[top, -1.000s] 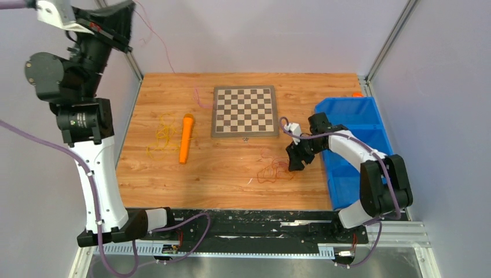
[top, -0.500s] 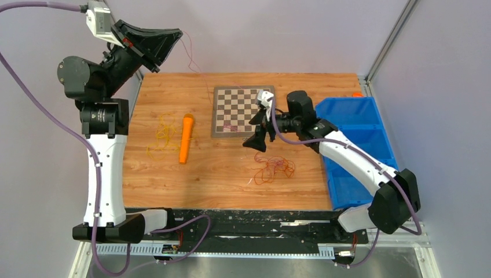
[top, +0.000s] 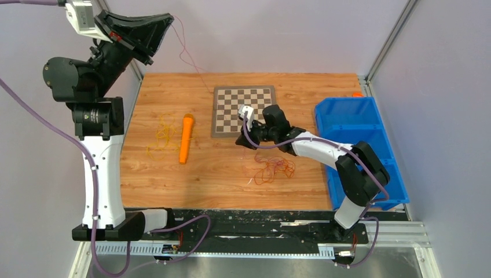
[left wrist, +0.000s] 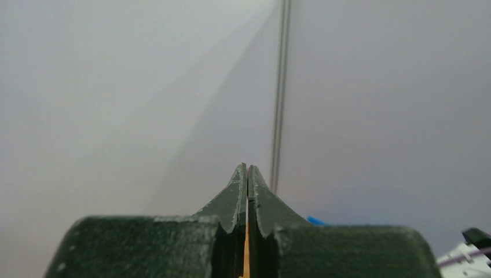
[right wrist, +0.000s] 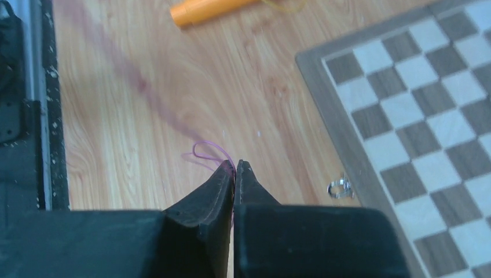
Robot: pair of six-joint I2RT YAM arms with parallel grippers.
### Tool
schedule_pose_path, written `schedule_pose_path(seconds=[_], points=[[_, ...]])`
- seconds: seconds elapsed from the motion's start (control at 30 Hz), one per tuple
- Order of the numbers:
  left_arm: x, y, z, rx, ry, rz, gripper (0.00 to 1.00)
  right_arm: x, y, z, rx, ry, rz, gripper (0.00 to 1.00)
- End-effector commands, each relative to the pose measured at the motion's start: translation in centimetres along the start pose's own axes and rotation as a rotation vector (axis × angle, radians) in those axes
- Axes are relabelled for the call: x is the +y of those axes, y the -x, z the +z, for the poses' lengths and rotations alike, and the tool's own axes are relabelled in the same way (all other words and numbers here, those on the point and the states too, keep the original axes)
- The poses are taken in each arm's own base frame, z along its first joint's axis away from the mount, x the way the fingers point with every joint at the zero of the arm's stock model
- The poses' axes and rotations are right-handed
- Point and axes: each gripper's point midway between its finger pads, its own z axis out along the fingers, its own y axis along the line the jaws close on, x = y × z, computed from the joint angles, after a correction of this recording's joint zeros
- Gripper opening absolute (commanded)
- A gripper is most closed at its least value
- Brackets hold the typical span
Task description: Untangle the cables
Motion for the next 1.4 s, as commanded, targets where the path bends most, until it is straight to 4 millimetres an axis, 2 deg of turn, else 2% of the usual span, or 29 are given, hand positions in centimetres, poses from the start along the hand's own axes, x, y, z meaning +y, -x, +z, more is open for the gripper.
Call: schedule_pose_path(seconds=[0.0, 0.13, 0.2, 0.3, 0.33, 0.37, 0.4, 0.43, 0.53, 0.6, 0.67, 0.73, 0.77, 0.8, 0.83, 0.87, 0.9, 0.93, 0.97, 1.0, 1.03, 1.07, 1.13, 1.2, 1.23, 1.27, 1.3, 1.33, 1.37], points=[[3.0, 5.4, -0.8, -0.145, 0.237, 0.168, 0.00, -1.5, -4.3, -1.7, 0.087, -0.060, 0.028, 0.03], [5.8, 9.4, -2.1, -0.242, 0.444, 0.308, 0.00, -1.5, -7.9, -3.7, 0.173, -0.067, 0.089, 0.07], [5.8, 11.5, -2.4, -0.287, 0.472, 0.353, 0.00, -1.1, -8.8, -4.5, 0.203, -0.061, 0.102, 0.09], [6.1, 10.5, -1.7, -0.246, 0.438, 0.319, 0.00, -0.6, -8.2, -5.1, 0.194, -0.047, 0.096, 0.02], [6.3, 9.2, -1.4, -0.211, 0.415, 0.298, 0.00, -0.5, -7.3, -5.3, 0.178, -0.041, 0.082, 0.00], [6.0, 8.8, -1.6, -0.202, 0.404, 0.288, 0.00, -0.4, -6.4, -5.5, 0.162, -0.038, 0.068, 0.00], [6.9, 7.4, -1.7, -0.172, 0.417, 0.269, 0.00, -0.4, -5.8, -5.7, 0.152, -0.038, 0.054, 0.00], [6.8, 7.4, -2.1, -0.168, 0.434, 0.279, 0.00, -0.4, -5.4, -5.8, 0.149, -0.035, 0.042, 0.00], [8.6, 6.8, -3.6, -0.139, 0.535, 0.334, 0.00, -0.4, -5.6, -6.7, 0.165, -0.038, 0.023, 0.00], [9.4, 5.6, -4.4, -0.083, 0.571, 0.375, 0.00, -0.6, -5.8, -7.6, 0.170, -0.041, 0.032, 0.00], [10.4, 2.9, -5.6, 0.011, 0.610, 0.373, 0.00, -0.6, -4.7, -8.7, 0.149, -0.037, 0.045, 0.00], [11.0, -2.3, -7.2, 0.189, 0.598, 0.336, 0.00, -0.2, -2.6, -9.7, 0.108, -0.028, 0.023, 0.00], [10.4, -5.9, -8.1, 0.309, 0.545, 0.274, 0.00, 0.3, -1.5, -10.1, 0.084, -0.016, -0.001, 0.00], [10.5, -9.9, -9.7, 0.418, 0.513, 0.254, 0.00, 0.9, -0.5, -10.6, 0.059, 0.000, -0.023, 0.00], [10.0, -15.8, -11.9, 0.566, 0.455, 0.154, 0.00, 1.5, 0.2, -11.0, 0.037, 0.018, -0.046, 0.00], [9.3, -17.6, -13.4, 0.629, 0.420, 0.181, 0.00, 2.0, 0.7, -11.2, 0.019, 0.038, -0.065, 0.00], [9.4, -22.7, -16.5, 0.754, 0.425, 0.104, 0.00, 2.5, 1.0, -11.4, 0.009, 0.053, -0.080, 0.00], [9.3, -24.0, -18.0, 0.806, 0.417, 0.147, 0.00, 2.8, 1.1, -11.5, 0.004, 0.067, -0.093, 0.00], [9.6, -27.7, -21.0, 0.897, 0.444, 0.106, 0.00, 3.0, 1.1, -11.5, 0.007, 0.076, -0.103, 0.00], [9.4, -28.7, -22.1, 0.934, 0.409, 0.148, 0.00, 3.4, 1.0, -11.5, 0.013, 0.088, -0.109, 0.00], [8.6, -31.3, -23.8, 0.987, 0.367, 0.112, 0.00, 3.6, 0.8, -11.4, 0.023, 0.102, -0.116, 0.00], [8.0, -32.2, -24.5, 1.007, 0.313, 0.142, 0.00, 4.0, 0.6, -11.3, 0.035, 0.120, -0.117, 0.00], [6.3, -35.2, -26.3, 1.056, 0.227, 0.083, 0.00, 4.6, 0.5, -11.0, 0.051, 0.157, -0.118, 0.00], [5.2, -37.4, -27.7, 1.106, 0.170, 0.019, 0.24, 5.5, 0.5, -10.7, 0.065, 0.193, -0.128, 0.00], [4.7, -37.4, -27.3, 1.093, 0.130, -0.004, 0.52, 5.7, 0.5, -10.6, 0.067, 0.206, -0.136, 0.00], [4.2, -37.6, -27.2, 1.093, 0.100, -0.035, 0.60, 6.0, 0.6, -10.5, 0.067, 0.220, -0.147, 0.00], [3.2, -36.9, -25.6, 1.030, 0.030, -0.059, 0.71, 6.4, 0.7, -10.4, 0.064, 0.232, -0.159, 0.00], [2.9, -36.3, -24.4, 0.980, -0.010, -0.050, 0.76, 6.6, 0.8, -10.4, 0.059, 0.243, -0.173, 0.00], [1.3, -35.8, -22.9, 0.917, -0.090, -0.060, 0.82, 7.0, 0.8, -10.4, 0.057, 0.257, -0.187, 0.00]])
